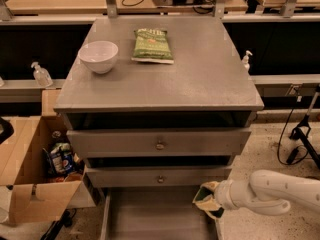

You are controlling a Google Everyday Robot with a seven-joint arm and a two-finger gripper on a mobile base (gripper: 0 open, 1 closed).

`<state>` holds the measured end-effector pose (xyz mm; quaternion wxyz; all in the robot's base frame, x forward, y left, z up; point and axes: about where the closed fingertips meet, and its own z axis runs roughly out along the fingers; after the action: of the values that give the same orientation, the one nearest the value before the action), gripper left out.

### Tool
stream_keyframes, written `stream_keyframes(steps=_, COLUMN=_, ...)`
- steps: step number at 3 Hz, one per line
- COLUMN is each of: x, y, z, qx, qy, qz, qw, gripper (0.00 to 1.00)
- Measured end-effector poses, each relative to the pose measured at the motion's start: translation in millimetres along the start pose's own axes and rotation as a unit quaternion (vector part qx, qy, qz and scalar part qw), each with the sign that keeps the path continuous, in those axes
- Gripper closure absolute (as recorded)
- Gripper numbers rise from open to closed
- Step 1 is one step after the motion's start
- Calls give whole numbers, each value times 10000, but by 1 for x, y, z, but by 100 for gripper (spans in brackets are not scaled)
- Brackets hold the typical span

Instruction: Pick sponge from bottom drawer and place on counter

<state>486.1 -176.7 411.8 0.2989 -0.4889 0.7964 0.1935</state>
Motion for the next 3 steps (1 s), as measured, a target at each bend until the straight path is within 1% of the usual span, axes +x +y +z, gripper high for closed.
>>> stream_keyframes(steps=1, x=-36, y=-4, z=-59, qx=177, qy=70, qz=-59, qw=9998, gripper=100)
stream_keyframes(steps=2, x=-35, y=-3, z=-57, qx=163, qy=70, qz=-52, qw=9998, gripper=100)
stream_keyframes(steps=3, x=-71, y=-2, z=-67, qx=-18, qy=-60, qz=-297, qw=9995, gripper=100)
